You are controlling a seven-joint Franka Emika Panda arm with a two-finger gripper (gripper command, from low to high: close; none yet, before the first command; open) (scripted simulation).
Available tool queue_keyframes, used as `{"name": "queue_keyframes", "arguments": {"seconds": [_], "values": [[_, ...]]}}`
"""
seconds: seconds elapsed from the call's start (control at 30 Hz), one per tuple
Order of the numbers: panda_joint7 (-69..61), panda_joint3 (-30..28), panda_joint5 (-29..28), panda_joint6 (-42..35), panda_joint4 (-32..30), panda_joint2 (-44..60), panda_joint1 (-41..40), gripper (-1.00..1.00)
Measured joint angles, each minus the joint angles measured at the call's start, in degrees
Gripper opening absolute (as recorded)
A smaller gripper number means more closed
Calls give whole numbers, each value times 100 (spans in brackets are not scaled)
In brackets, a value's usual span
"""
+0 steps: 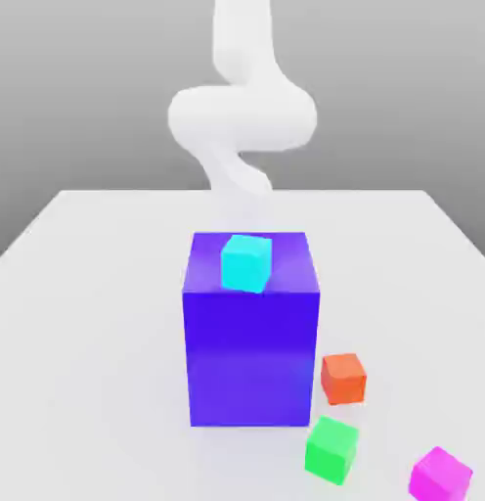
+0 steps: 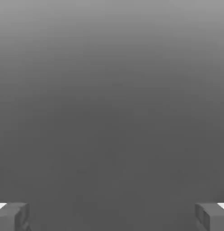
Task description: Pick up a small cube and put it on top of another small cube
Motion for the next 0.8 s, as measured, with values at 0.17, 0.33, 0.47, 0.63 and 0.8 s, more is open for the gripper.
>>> {"name": "queue_keyframes", "arguments": {"seconds": [0.17,0.33,0.47,0.63,0.8], "values": [[-123,241,-110,304,32,1072,146,0],[-221,478,-243,601,63,2109,293,0],[-282,659,-374,836,88,2940,423,0],[-342,849,-563,1128,120,3983,675,0],[-414,952,-733,1421,152,5024,910,0]]}}
